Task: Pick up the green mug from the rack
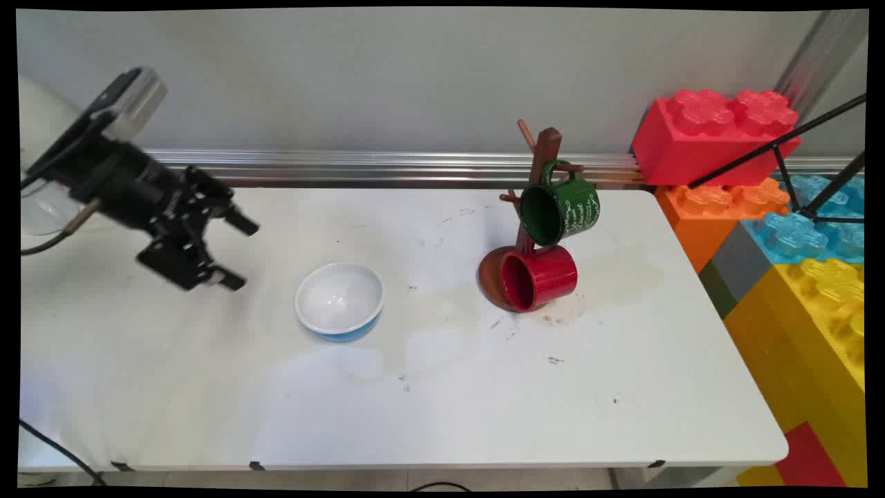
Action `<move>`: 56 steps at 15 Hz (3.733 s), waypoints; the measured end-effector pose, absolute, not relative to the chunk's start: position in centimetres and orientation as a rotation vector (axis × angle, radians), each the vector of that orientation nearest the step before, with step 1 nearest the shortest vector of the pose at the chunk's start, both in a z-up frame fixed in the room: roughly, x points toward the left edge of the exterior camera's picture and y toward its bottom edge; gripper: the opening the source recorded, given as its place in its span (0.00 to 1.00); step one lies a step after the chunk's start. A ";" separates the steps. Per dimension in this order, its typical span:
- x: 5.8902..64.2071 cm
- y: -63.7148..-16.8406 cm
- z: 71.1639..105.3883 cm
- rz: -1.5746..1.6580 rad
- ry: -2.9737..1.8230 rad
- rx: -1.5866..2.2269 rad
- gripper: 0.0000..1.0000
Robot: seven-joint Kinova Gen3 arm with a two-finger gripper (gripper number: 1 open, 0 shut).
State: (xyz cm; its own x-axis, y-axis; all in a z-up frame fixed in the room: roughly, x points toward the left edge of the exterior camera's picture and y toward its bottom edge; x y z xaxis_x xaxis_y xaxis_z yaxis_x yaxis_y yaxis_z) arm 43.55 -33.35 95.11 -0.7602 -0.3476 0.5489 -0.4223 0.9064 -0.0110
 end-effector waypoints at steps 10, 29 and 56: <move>37.8 -37.2 96.5 0.181 -2.257 0.690 1.00; 19.8 -39.0 95.5 0.137 -2.104 1.002 1.00; 10.2 -44.8 90.7 0.166 -1.966 1.183 1.00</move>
